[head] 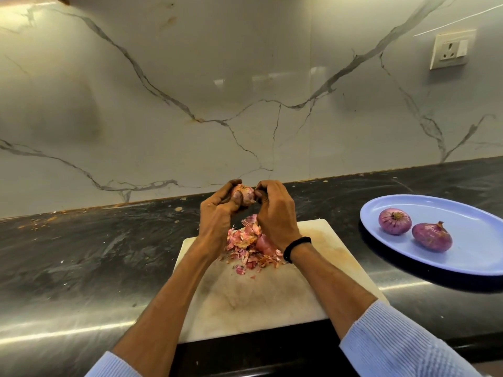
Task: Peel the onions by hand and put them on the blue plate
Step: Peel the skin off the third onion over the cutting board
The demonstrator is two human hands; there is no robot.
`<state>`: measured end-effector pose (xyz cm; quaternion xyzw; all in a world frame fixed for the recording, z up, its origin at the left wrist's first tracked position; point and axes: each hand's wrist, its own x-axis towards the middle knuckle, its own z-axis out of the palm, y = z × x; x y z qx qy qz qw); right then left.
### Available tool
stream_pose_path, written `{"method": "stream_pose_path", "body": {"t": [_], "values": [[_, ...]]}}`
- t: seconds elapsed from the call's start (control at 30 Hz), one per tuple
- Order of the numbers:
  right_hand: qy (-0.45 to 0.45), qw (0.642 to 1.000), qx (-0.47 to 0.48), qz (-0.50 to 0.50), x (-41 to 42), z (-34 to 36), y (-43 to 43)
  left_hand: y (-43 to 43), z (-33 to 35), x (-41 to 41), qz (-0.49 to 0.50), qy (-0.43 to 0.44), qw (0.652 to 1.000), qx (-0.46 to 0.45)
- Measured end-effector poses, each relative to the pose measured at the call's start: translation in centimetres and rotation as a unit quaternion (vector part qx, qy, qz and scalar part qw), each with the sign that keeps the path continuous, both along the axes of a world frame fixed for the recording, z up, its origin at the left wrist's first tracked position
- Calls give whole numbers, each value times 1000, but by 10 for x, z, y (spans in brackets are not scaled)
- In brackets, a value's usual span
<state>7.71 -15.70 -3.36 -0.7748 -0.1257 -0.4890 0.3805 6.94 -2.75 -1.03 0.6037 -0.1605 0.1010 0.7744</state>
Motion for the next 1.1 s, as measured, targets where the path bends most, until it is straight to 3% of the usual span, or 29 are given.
{"method": "stream_pose_path", "body": {"t": [0.27,0.43,0.73,1.1], "values": [[-10,999,-45,28,6,9,-7,11,8,10,20,14,998,-55],[-6,990,-82,111,-2,13,-3,14,6,7,4,9,999,-51],[-55,983,-156,82,1,10,-2,12,5,4,-13,11,998,-55],[-73,984,-138,90,-2,12,-2,11,5,4,-13,18,998,-60]]}}
